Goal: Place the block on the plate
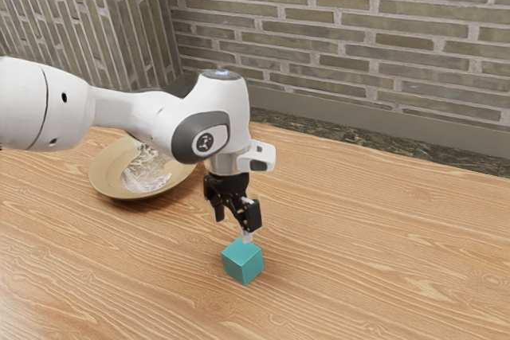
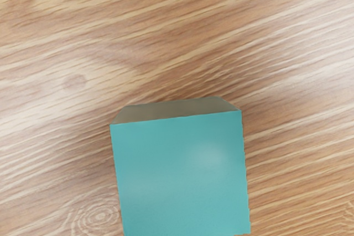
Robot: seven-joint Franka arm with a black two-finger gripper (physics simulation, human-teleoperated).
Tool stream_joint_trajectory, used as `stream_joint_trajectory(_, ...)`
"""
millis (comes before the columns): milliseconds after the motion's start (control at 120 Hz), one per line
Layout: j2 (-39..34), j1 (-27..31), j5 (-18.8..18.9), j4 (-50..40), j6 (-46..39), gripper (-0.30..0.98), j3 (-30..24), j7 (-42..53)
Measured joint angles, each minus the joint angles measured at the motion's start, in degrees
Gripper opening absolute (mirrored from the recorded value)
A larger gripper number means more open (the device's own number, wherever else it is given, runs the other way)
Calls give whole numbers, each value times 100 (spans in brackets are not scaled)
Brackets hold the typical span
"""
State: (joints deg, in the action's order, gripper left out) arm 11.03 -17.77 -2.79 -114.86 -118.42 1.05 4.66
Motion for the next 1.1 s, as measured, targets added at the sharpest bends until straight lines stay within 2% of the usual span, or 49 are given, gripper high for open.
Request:
stream_joint_trajectory(458, 834, -85, 14, -193, -1332, 69, -8, -350)
stream_joint_trajectory(733, 945, -155, 16, -365, -1671, 69, -6, -462)
stream_joint_trajectory(767, 944, -156, 17, -368, -1687, 66, -4, -472)
stream_joint_trajectory(875, 940, -156, 23, -371, -1726, 44, -3, -502)
stream_joint_trajectory(1100, 785, -147, 45, -373, -1627, 41, -3, -564)
